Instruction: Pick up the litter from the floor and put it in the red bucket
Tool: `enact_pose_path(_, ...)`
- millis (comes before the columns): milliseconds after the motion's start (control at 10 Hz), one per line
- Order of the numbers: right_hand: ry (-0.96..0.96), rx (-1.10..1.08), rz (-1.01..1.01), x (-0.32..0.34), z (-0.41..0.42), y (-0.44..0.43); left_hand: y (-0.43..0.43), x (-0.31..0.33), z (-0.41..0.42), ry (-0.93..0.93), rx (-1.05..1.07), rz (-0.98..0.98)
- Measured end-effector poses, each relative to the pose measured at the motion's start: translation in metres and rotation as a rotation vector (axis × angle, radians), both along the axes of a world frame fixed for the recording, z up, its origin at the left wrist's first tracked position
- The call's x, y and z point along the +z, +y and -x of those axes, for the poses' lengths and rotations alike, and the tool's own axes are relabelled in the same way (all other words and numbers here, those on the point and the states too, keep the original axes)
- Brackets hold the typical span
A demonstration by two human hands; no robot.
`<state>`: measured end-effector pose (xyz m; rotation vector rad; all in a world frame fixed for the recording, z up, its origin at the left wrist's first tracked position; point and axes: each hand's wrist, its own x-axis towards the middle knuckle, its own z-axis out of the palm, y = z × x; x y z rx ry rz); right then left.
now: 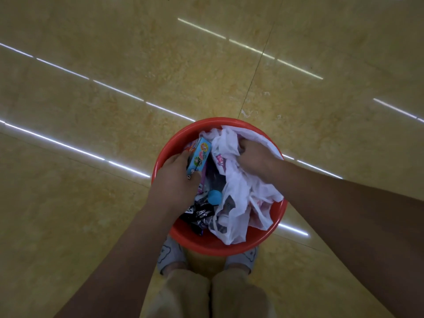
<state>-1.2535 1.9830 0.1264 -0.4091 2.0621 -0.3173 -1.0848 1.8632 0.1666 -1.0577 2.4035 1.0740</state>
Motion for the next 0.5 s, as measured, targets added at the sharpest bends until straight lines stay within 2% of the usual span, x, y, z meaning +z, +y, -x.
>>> enact_pose_path(100,-0.028,-0.159,0.086,0.023,-0.008,0.004,0.007,0.023,-0.001,0.029,0.077,0.030)
enact_pose_path(300,0.130,-0.018,0.139,0.057,-0.025,0.014,0.021,0.047,-0.022,0.064,0.147,0.003)
enact_pose_path(500,0.146,-0.028,0.241,0.103,-0.052,0.034,0.040,0.069,-0.056,0.074,0.285,-0.025)
